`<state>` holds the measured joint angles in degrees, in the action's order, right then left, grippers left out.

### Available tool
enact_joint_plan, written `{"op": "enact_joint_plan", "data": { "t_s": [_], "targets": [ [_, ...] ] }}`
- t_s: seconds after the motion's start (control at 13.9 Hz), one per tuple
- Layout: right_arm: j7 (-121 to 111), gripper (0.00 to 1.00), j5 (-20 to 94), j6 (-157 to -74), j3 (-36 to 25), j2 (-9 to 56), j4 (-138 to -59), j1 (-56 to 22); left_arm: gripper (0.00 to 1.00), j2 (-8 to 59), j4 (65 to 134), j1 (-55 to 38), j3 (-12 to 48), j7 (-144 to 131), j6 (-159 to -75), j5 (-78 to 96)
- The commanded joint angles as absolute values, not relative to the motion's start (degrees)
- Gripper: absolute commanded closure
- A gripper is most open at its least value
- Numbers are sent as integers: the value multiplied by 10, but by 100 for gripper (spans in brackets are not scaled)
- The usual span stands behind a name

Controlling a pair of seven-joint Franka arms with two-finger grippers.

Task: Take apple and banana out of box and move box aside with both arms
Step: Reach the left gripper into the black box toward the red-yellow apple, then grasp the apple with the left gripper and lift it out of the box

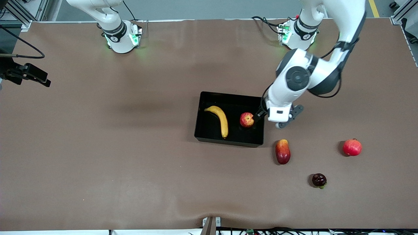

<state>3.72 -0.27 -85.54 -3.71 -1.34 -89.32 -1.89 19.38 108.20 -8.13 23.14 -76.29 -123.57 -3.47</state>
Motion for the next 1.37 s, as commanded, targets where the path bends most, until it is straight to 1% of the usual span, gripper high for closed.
{"op": "enact_joint_plan", "data": {
  "t_s": [0.0,0.36,0.94,1.08,1.15,1.22,1.3],
  "targets": [
    [42,0,2,-853,-40,-15,-892,-22,0,244,1037,-98,231,-854,-1240,-82],
    [42,0,2,-852,-40,-15,-891,-22,0,299,1033,-112,231,-917,-1293,-121],
    [42,0,2,-853,-40,-15,-891,-22,0,354,1036,-131,229,-923,-1298,-148],
    [42,0,2,-853,-40,-15,-891,-22,0,359,1038,-130,229,-925,-1307,-151],
    [42,0,2,-853,-40,-15,-891,-22,9,359,1038,-129,229,-925,-1306,-151],
    [42,0,2,-853,-40,-15,-891,-22,42,359,1036,-128,230,-924,-1306,-151],
    [42,0,2,-852,-40,-15,-891,-21,73,359,1035,-127,230,-919,-1306,-151]
  ]
}}
